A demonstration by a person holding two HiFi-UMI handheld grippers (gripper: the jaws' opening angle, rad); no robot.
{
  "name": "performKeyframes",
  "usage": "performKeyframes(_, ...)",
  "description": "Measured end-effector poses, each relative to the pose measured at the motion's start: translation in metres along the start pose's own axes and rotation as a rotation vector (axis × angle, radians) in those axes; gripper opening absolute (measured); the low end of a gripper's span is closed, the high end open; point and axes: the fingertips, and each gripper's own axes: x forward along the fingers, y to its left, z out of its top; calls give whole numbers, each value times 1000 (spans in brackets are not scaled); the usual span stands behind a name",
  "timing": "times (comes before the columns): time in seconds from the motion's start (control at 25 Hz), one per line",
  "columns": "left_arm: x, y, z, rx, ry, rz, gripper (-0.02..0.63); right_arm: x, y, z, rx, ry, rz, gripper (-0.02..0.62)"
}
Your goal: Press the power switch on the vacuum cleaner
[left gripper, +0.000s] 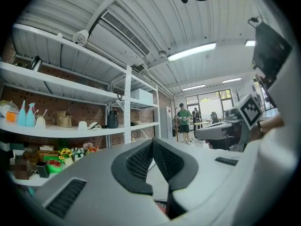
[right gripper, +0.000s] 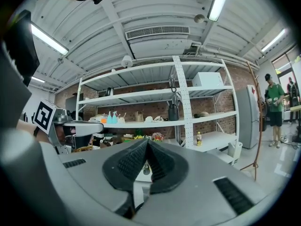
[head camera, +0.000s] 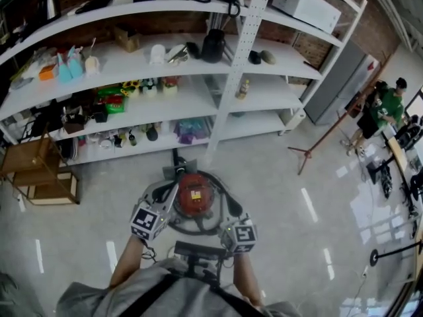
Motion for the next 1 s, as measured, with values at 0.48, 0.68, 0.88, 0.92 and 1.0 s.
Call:
performKeyframes(0.48, -12, 7, -4, -5, -1, 7, 8, 4, 13, -8, 0, 7, 20, 2)
performKeyframes(0.68, -13, 8, -1, -7, -10, 4, 8, 5, 17, -8, -14, 4, 24, 2)
performKeyframes(0.88, -11, 9, 2, -5, -15, -2, 8, 6, 19, -9, -16, 11, 25, 2)
performKeyframes(0.92, -10, 10, 2, -5, -14, -2, 8, 7, 19, -8, -18, 12, 26, 2)
performKeyframes(1.0, -9, 10, 2, -9, -14, -3, 8, 7, 19, -9, -23, 12, 27, 2)
